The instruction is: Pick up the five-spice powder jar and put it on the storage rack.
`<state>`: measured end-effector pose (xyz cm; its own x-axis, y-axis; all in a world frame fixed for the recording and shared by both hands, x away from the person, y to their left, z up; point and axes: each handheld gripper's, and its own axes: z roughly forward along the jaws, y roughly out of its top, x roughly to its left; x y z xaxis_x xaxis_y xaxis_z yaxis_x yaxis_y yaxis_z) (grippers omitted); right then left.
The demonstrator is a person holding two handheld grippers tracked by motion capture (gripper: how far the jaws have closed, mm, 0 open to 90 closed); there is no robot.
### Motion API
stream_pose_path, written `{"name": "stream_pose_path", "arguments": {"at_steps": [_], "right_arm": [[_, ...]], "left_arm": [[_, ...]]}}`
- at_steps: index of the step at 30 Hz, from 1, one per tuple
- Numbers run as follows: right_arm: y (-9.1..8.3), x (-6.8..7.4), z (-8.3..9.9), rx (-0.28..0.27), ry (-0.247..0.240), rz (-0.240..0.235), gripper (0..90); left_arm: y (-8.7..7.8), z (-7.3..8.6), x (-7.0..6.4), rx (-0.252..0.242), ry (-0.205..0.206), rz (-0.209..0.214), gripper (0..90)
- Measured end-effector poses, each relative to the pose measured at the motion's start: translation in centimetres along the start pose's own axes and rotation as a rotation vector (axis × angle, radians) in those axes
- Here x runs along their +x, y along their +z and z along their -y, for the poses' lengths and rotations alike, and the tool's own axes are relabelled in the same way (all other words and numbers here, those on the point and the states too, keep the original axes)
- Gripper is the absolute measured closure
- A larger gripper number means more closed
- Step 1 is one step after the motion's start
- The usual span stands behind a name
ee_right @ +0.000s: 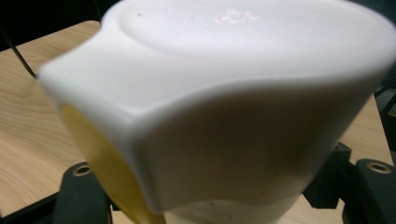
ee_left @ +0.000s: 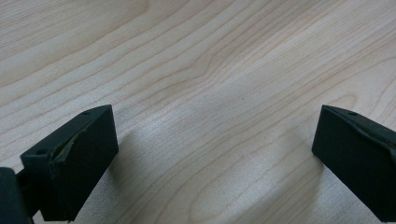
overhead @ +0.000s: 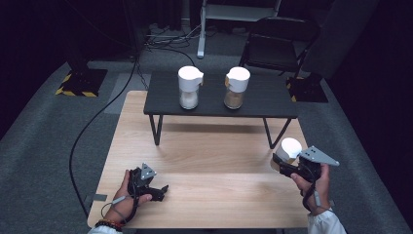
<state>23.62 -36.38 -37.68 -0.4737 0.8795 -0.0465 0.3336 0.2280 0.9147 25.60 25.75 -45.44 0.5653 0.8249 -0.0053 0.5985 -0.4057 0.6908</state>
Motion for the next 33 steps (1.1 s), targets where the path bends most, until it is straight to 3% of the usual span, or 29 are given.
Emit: {"name": "stream_pose_path", "arguments": {"at_steps": [12,33], "right_arm": [[-1.0,0.6,-4.1,-0.032,-0.024,-0.033,29.7],[-1.4,0.3,-8.9,-0.052,-0.022,-0.046,29.7]], "left_arm": [[0.0,0.0,0.0,0.0,0.001,0.0,0.1],[0.0,0.0,0.0,0.0,0.0,0.0,0.1]]}}
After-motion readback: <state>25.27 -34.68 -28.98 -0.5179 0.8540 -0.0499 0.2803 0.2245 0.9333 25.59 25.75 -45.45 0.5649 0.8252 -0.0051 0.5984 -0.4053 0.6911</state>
